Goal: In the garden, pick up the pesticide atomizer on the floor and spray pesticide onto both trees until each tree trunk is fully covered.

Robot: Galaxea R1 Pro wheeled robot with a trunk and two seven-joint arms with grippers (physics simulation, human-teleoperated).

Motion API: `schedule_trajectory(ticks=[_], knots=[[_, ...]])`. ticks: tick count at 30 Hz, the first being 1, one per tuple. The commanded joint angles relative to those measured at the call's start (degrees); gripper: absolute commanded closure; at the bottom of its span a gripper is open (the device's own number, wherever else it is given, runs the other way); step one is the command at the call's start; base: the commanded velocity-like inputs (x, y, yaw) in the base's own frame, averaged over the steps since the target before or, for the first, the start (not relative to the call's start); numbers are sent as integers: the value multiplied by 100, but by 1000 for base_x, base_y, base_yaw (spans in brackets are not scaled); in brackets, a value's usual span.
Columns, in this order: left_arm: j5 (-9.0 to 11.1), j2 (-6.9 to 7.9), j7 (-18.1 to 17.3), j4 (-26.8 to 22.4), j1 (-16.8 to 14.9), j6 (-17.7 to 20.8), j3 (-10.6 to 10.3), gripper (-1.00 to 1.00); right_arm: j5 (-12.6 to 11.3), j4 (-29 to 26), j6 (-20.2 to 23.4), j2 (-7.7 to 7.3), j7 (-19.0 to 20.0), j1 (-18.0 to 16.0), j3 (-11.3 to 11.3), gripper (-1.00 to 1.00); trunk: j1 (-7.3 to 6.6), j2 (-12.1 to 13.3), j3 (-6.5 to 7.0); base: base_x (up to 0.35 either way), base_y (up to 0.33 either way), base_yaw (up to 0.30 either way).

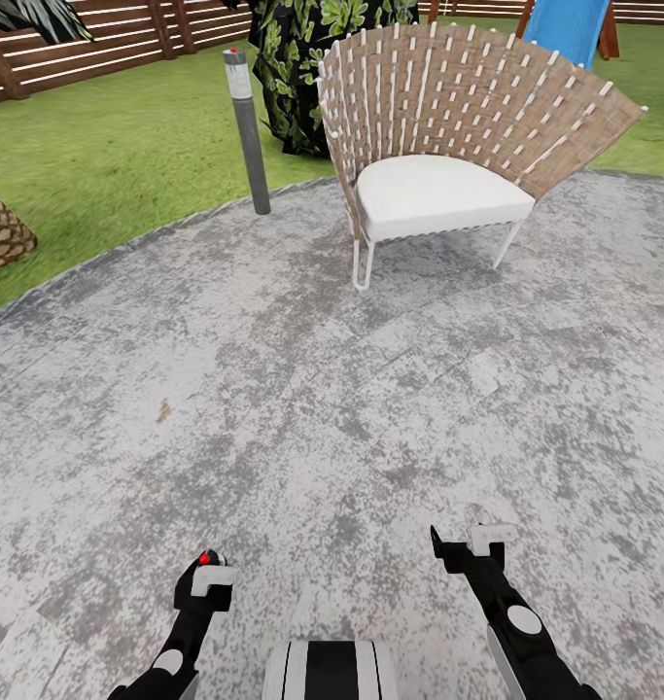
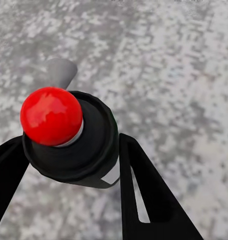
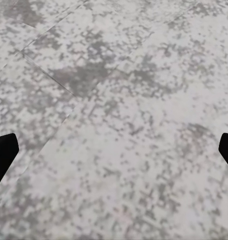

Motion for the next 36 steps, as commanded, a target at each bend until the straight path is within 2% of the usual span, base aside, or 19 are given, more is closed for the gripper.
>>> schedule_trajectory(ticks=[1,6,31,35,36], knots=[[-3,0,3,-1,0,0,0,100,0,0,0,0,0,0,0,-100,0,0,0,0,0,0],[-3,0,-2,-1,3,0,0,100,0,0,0,0,0,4,0,-100,0,0,0,0,0,0],[-14,-6,-5,-2,18,42,6,100,3,109,-6,12,-8,0,6,-100,-65,33,554,0,0,0],[-12,-7,-24,-30,18,58,7,100,18,241,-253,14,-13,5,10,-100,-75,39,642,0,0,0],[-22,-1,-28,-50,17,69,-20,100,33,385,-450,8,-7,7,9,-100,-77,40,665,0,0,0]])
